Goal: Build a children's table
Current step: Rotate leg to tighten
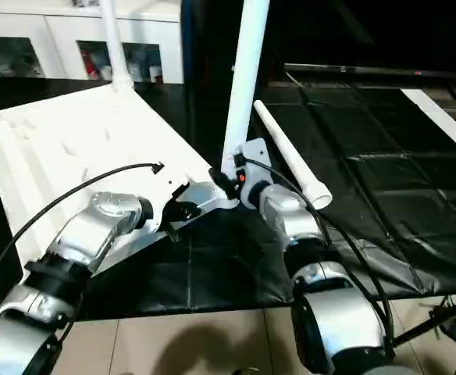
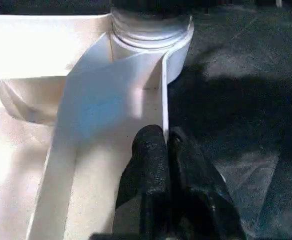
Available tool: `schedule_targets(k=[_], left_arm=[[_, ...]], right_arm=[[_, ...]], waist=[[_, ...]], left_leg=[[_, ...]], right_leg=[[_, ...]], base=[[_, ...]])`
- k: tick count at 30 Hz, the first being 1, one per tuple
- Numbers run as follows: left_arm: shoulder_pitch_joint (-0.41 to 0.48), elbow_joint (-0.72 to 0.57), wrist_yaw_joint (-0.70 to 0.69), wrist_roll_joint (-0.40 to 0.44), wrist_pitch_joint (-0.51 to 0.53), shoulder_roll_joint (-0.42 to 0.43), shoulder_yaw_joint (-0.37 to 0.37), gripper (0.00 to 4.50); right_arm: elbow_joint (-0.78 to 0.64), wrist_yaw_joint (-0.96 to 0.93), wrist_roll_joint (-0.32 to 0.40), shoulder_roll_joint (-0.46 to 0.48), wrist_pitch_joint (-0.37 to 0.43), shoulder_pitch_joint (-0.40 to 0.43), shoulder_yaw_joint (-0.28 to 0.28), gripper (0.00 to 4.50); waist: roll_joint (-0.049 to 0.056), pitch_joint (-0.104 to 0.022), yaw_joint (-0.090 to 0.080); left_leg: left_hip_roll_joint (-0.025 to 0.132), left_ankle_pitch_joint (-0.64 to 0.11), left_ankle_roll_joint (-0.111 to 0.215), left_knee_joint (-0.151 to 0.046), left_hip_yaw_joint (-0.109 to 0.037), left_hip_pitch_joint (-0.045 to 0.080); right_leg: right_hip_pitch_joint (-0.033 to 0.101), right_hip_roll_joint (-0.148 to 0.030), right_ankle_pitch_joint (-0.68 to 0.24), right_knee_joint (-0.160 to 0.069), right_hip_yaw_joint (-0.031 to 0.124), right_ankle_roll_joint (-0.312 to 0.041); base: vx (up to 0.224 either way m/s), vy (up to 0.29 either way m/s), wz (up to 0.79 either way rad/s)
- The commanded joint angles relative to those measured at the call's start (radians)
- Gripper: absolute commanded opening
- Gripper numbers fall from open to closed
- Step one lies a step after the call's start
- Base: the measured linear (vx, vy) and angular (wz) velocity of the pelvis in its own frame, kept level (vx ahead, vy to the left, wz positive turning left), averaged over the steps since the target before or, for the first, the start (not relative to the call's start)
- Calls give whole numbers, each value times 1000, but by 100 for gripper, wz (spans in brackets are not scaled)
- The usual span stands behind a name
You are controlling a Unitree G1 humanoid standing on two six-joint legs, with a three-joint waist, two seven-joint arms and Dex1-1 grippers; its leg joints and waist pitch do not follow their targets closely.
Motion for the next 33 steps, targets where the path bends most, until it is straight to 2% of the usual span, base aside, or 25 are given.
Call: schedule_targets(k=[1,2,3,5,6,7,10,12,13,16,19,20,22,23,25,29,33], left_arm=[[-55,-13,-14,-5,-56,8,3,0],[-58,-4,-18,-4,-65,10,1,0],[-63,13,-27,0,-85,14,-5,0],[-72,43,-45,4,-119,22,-14,0],[-76,55,-55,5,-132,26,-18,0],[-79,62,-61,5,-140,28,-20,0],[-85,91,-107,9,-181,44,-37,0],[-85,102,-125,10,-196,50,-43,0],[-83,104,-142,9,-204,54,-48,0],[-77,115,-198,5,-249,68,-65,0],[-71,115,-243,4,-274,82,-81,0],[-66,117,-297,-3,-305,95,-95,0],[-63,123,-364,-6,-348,113,-113,0],[-63,124,-371,-5,-353,115,-116,0],[-66,138,-412,-1,-380,128,-128,0],[-69,154,-485,3,-426,148,-149,0],[-66,149,-549,0,-448,166,-167,0]], right_arm=[[-2,50,8,-2,37,41,16,361],[-23,67,14,-8,40,53,15,386],[-62,96,26,-22,49,74,14,393],[-123,144,36,-44,61,109,15,395],[-156,165,38,-59,64,130,19,412],[-175,178,38,-68,66,142,21,412],[-271,240,51,-120,76,200,25,443],[-316,267,58,-143,85,223,30,443],[-344,284,63,-159,92,237,31,443],[-426,329,79,-201,111,275,28,443],[-472,362,93,-226,123,292,25,443],[-521,395,105,-248,140,308,24,443],[-581,450,125,-278,167,326,30,443],[-587,456,127,-281,171,328,31,443],[-625,492,134,-307,192,339,45,443],[-672,573,128,-354,212,352,99,443],[-681,595,110,-360,208,349,123,443]], waist=[[21,-72,8],[21,-70,4],[25,-69,8],[32,-69,12],[34,-68,12],[31,-68,12],[36,-71,21],[36,-72,25],[33,-72,28],[36,-70,34],[38,-68,36],[42,-67,40],[42,-68,52],[42,-70,56],[43,-69,61],[45,-69,72],[44,-69,74]], left_leg=[[19,-279,15,-69,-1,7],[17,-277,22,-70,-1,4],[17,-285,28,-67,2,9],[16,-277,31,-66,0,7],[16,-280,32,-67,0,7],[15,-278,33,-66,1,6],[16,-243,39,-64,0,5],[16,-230,45,-62,2,5],[17,-224,47,-61,2,4],[17,-212,59,-61,2,5],[18,-230,53,-61,2,7],[18,-238,50,-62,2,10],[20,-237,54,-63,2,12],[23,-231,51,-63,3,14],[21,-230,50,-61,4,12],[21,-246,39,-63,3,12],[21,-245,34,-63,2,11]], right_leg=[[65,-50,-231,-69,47,-227],[66,-45,-237,-69,45,-227],[62,-47,-247,-73,46,-224],[64,-48,-252,-72,46,-222],[64,-48,-255,-74,46,-219],[65,-46,-254,-75,45,-215],[69,-47,-204,-69,46,-233],[69,-47,-177,-66,46,-244],[71,-49,-170,-64,46,-246],[71,-49,-186,-67,45,-238],[69,-49,-217,-69,45,-232],[67,-50,-236,-71,46,-227],[68,-49,-231,-73,47,-220],[66,-48,-204,-67,47,-230],[67,-46,-194,-66,45,-233],[68,-51,-243,-70,45,-218],[67,-53,-262,-71,45,-212]], base=[[0,0,0],[0,0,0],[0,0,0],[0,0,0],[0,0,0],[0,0,0],[0,0,0],[0,0,0],[0,0,0],[0,0,0],[0,0,0],[0,0,0],[0,0,0],[0,0,0],[0,0,0],[0,0,0],[0,0,0]])
